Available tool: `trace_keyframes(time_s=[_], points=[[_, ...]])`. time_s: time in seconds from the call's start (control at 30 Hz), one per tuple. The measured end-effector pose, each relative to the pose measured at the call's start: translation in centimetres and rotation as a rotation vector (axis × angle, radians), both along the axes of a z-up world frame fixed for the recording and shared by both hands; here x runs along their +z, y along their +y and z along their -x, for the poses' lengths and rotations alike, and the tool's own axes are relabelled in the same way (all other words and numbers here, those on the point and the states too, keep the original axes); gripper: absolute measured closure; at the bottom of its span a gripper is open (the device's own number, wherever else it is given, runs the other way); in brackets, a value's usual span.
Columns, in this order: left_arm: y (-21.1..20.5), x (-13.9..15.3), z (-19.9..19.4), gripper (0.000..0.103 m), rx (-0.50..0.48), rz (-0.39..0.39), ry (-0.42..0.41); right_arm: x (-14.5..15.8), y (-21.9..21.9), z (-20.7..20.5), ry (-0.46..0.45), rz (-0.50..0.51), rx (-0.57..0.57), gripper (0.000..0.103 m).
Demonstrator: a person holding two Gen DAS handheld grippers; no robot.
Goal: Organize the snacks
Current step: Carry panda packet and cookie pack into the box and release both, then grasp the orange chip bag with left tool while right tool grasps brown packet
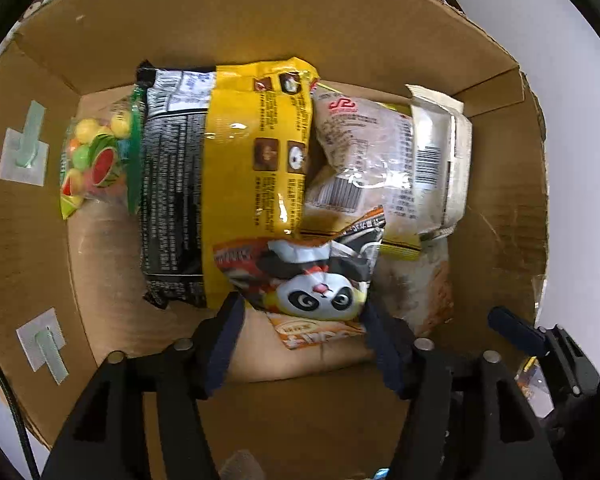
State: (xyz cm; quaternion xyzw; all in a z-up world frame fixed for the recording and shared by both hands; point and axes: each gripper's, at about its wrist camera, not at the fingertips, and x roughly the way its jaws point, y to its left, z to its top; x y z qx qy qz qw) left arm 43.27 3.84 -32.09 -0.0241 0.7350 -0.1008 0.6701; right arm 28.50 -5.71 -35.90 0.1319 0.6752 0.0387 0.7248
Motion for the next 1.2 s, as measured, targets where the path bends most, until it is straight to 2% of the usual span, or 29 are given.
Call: trace_keyframes(time_s=[0.03, 0.23, 0.57, 0.97, 1.2], points=[[0.3, 0.1, 0.0, 0.031, 0.0, -0.012, -0.011, -0.1, 0.1, 0.0, 0.004, 0.0, 0.007, 0.009], [1.6, 1.2, 1.3, 0.031, -0.003, -0.038, -0.051, 0.4, -0.1, 0.2, -0.01, 0.027, -0.004, 0.009], [2.2, 5.6, 4.5, 0.031, 0.011, -0.063, -0.194, 2.2, -0.1, 1.5, -0.073, 0.048, -0.026, 0.009], [4.0, 12.9, 7.9, 0.031, 0.061, -0.089, -0.446, 7.9, -0.5, 5.4, -0.245, 0.098, -0.038, 0.009], [4.8, 16.3, 10.6, 0.031, 0.067, -0.083, -0.548, 11.6, -0.2, 7.9, -0.346, 0.114, -0.051, 0.009]])
